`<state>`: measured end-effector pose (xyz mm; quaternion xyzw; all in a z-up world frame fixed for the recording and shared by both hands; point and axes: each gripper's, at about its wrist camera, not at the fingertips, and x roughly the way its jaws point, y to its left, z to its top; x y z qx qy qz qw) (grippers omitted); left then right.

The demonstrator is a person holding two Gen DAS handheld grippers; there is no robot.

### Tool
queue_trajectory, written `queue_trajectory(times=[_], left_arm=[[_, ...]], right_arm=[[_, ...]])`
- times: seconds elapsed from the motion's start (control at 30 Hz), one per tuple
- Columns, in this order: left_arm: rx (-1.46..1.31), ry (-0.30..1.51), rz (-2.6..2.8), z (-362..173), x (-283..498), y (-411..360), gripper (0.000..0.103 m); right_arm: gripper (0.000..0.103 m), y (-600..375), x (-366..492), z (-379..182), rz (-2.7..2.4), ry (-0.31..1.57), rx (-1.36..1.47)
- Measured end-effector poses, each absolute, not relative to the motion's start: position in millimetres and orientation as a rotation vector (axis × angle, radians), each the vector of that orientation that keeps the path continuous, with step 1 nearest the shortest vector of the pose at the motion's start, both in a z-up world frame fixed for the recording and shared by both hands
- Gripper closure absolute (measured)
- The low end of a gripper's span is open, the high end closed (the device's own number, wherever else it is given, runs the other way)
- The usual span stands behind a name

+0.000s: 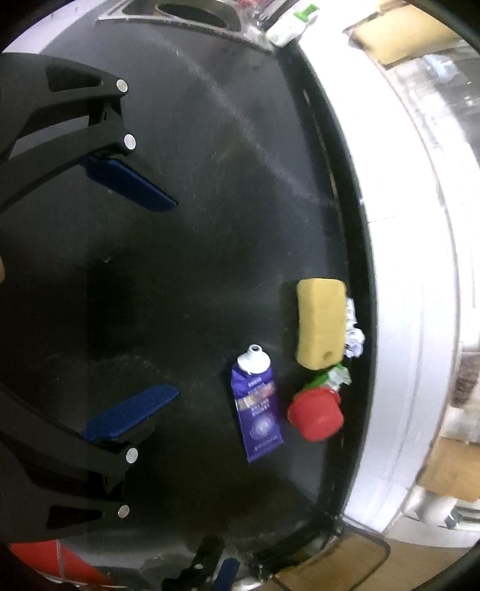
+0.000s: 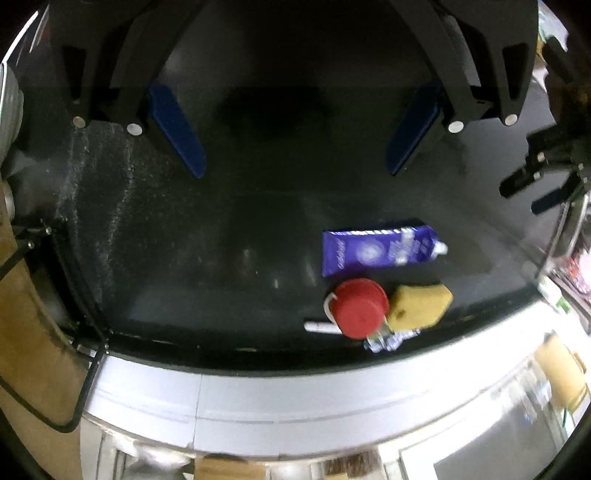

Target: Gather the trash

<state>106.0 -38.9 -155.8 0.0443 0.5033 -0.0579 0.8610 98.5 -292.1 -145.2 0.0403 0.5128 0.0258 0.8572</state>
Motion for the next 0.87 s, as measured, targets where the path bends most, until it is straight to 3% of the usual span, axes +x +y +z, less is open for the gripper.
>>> queue_trajectory(times=[0.4,0.87], left_arm=[[0.006,1.062,-0.121,-117.1,75.3,-24.7,0.007],[0.092,1.038,-0.115,-122.6,52.6,-8.2,0.007]], right_arm=[[0.008,-272.5,67.1,-94.2,0.037,0.999,0.027],[0.008,-271.8,34.5,-106.7,0.014,0.992,0.016]])
